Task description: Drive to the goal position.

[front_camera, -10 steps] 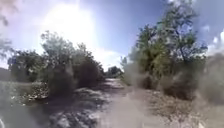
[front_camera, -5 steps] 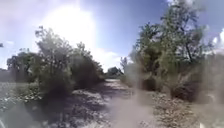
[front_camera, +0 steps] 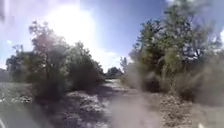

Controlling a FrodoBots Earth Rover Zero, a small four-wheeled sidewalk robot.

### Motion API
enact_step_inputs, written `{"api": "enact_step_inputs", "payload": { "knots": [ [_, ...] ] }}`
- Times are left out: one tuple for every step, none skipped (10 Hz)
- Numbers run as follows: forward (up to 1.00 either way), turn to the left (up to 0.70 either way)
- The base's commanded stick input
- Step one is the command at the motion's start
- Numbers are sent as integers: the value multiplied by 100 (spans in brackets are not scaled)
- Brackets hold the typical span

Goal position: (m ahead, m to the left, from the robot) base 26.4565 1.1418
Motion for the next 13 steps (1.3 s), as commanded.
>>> {"api": "enact_step_inputs", "payload": {
  "knots": [
    [70,0],
    [70,0],
    [70,0],
    [70,0],
    [70,0],
    [70,0],
    [70,0],
    [70,0],
    [70,0],
    [70,0],
    [70,0],
    [70,0],
    [70,0]
  ]
}}
